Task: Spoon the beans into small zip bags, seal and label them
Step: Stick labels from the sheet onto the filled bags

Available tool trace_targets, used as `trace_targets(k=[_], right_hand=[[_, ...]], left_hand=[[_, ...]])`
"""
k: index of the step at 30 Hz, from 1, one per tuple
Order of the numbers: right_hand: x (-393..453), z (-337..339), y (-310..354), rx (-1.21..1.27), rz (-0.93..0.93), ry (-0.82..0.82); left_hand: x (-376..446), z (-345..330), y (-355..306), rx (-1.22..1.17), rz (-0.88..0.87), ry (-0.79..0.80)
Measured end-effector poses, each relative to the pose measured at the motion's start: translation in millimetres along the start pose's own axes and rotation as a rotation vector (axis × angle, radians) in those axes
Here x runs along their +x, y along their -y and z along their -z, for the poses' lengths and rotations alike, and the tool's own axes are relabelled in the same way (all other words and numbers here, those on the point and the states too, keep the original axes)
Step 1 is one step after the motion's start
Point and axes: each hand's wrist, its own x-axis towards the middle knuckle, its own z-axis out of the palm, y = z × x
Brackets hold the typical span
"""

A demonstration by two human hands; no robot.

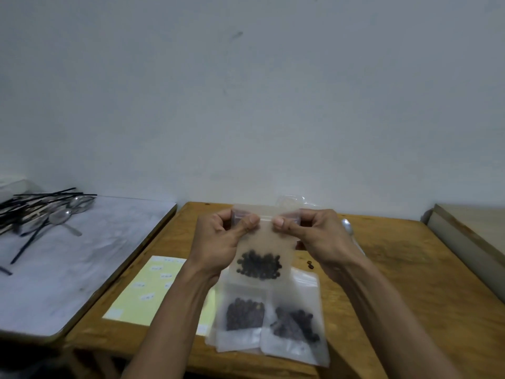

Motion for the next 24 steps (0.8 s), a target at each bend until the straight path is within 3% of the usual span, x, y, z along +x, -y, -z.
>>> trace_targets(k=[10,14,20,22,24], right_hand=[[15.8,-26.4,0.8,-0.004,-0.05,-0.004],[29.6,-53.0,-4.9,-0.006,-0.029,-0.02],[57.1,-108.8,-15.6,0.019,0.016,0.097],[64.6,-121.0,-31.5,-0.078,0.033,0.121],[71.5,-122.7,-59.5,-0.379,0.061,0.165]], left_hand=[[-4.7,52.2,-14.1,0.049,0.0,-0.096],[-0.8,66.4,-13.4,0.077,-0.015,-0.215],[4.8,110.8,-9.4,0.072,0.051,-0.264],[6.3,130.3,-3.0,0.063,0.042,-0.42],[7.4,150.9,3.3,0.019,0.056,-0.546]])
